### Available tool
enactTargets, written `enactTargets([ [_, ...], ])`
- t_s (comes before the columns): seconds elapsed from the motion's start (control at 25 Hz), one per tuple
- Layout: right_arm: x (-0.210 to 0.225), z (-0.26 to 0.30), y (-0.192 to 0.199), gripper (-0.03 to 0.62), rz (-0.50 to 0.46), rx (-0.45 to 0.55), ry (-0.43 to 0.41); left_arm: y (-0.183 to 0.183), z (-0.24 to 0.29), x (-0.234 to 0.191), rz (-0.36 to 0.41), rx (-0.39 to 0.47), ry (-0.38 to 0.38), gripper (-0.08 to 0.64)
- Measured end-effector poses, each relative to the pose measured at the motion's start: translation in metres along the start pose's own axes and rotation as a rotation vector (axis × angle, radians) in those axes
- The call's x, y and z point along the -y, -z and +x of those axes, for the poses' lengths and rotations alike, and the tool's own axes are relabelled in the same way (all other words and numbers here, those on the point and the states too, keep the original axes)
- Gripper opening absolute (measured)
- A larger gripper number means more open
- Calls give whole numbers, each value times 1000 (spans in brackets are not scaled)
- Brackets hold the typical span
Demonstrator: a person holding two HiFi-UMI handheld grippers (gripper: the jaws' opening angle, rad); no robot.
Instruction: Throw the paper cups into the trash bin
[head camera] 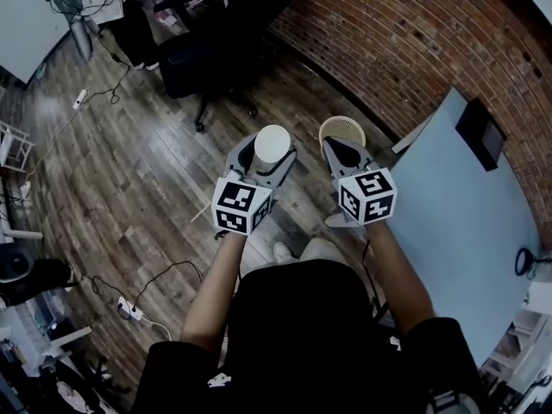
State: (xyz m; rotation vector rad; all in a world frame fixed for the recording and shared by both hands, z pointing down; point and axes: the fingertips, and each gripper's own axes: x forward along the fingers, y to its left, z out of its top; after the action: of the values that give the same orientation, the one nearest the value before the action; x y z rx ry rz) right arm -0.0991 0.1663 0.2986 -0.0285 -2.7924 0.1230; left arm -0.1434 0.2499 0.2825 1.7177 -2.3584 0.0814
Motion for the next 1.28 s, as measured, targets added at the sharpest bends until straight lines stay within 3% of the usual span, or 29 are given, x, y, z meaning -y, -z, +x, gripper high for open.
enactTargets([
  [0.44,3,16,-10,-5,0,-2,-15,12,9,-10,-32,-21,2,330],
  [1.28,69,111,-36,-5,52,4,-63,-8,105,-69,-18,-44,40,328],
])
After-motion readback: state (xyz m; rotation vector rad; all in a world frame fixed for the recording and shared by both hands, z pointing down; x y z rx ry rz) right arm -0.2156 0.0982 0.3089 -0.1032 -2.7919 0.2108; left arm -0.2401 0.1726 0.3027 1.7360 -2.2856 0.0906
